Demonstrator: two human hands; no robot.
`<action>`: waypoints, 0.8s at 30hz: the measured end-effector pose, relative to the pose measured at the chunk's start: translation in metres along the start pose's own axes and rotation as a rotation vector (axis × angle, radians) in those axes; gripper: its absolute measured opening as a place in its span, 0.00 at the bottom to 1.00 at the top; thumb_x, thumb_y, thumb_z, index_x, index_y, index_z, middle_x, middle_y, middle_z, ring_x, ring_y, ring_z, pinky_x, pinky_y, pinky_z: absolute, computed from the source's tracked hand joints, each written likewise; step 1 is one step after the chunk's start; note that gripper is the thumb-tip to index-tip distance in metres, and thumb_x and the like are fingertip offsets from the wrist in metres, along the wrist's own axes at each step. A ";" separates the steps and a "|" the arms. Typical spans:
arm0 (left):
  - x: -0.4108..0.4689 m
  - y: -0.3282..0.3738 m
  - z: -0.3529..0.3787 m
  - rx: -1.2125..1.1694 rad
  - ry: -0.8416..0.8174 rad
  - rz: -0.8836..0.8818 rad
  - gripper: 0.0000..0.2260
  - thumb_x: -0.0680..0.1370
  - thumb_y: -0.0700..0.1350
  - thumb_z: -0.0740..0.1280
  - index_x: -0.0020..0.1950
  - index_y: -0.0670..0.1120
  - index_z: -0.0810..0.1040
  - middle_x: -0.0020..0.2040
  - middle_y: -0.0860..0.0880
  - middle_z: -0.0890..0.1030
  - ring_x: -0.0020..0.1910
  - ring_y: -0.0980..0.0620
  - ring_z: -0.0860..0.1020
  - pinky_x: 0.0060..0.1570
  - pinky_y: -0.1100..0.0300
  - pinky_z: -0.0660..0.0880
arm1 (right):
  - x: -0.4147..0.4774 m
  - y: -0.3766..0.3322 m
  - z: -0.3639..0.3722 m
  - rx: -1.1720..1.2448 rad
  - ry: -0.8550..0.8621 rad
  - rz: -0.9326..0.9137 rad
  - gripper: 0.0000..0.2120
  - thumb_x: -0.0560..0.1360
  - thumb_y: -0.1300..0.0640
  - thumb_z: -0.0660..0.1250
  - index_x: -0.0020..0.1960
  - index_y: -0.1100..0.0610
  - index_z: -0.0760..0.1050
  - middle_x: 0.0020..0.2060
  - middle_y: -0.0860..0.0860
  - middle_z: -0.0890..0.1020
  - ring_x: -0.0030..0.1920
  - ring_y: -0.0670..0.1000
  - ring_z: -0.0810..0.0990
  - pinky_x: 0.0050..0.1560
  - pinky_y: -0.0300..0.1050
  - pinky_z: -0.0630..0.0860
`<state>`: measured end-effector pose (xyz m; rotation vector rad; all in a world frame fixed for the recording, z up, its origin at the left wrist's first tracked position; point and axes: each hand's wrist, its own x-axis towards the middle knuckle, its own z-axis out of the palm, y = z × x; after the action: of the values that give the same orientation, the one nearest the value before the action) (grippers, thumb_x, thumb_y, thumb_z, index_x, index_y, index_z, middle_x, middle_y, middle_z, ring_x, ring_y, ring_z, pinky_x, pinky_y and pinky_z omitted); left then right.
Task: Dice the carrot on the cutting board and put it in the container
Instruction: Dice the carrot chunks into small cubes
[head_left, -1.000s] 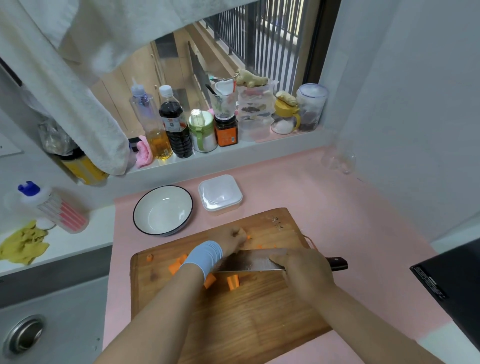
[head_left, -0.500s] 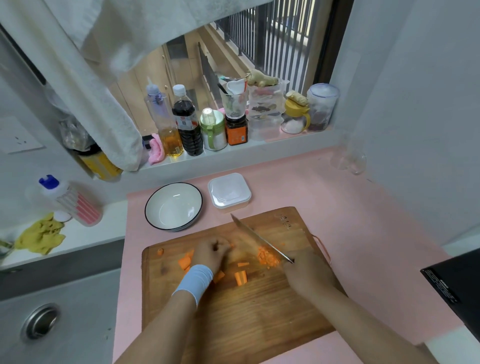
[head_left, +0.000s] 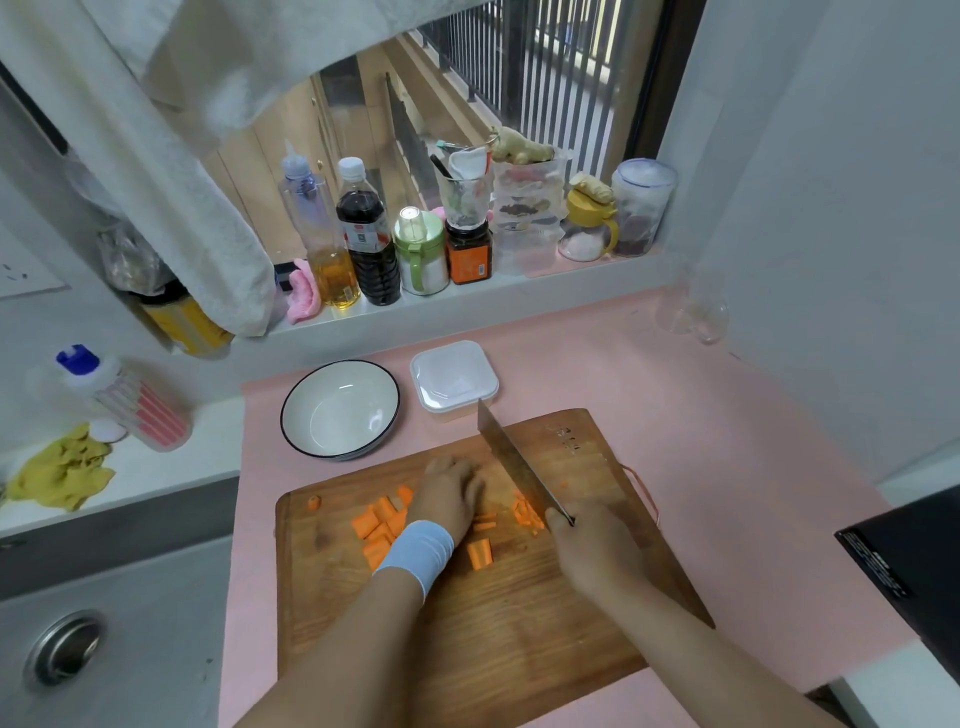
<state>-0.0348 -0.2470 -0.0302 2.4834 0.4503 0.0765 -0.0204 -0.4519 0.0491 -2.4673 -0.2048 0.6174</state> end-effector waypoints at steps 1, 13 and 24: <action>0.009 0.003 0.000 0.007 0.007 0.004 0.16 0.81 0.44 0.62 0.68 0.47 0.76 0.63 0.46 0.75 0.65 0.47 0.69 0.66 0.58 0.63 | 0.001 0.002 -0.003 -0.008 0.006 0.009 0.19 0.84 0.46 0.55 0.37 0.49 0.73 0.33 0.48 0.79 0.35 0.50 0.78 0.35 0.45 0.72; 0.020 0.036 0.022 -0.044 -0.107 0.097 0.17 0.79 0.37 0.62 0.64 0.50 0.80 0.62 0.49 0.80 0.63 0.48 0.75 0.59 0.69 0.61 | 0.010 0.020 -0.030 -0.070 0.083 0.038 0.16 0.84 0.46 0.55 0.46 0.48 0.78 0.36 0.45 0.80 0.39 0.48 0.80 0.45 0.49 0.80; -0.018 -0.011 0.000 -0.037 -0.072 0.155 0.10 0.75 0.43 0.70 0.55 0.52 0.84 0.51 0.57 0.78 0.55 0.57 0.71 0.63 0.62 0.67 | -0.009 0.006 -0.005 -0.049 -0.027 -0.020 0.16 0.83 0.46 0.55 0.45 0.48 0.78 0.35 0.47 0.81 0.37 0.48 0.80 0.35 0.44 0.71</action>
<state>-0.0553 -0.2453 -0.0357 2.4725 0.2231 0.0564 -0.0255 -0.4615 0.0530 -2.5020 -0.2580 0.6449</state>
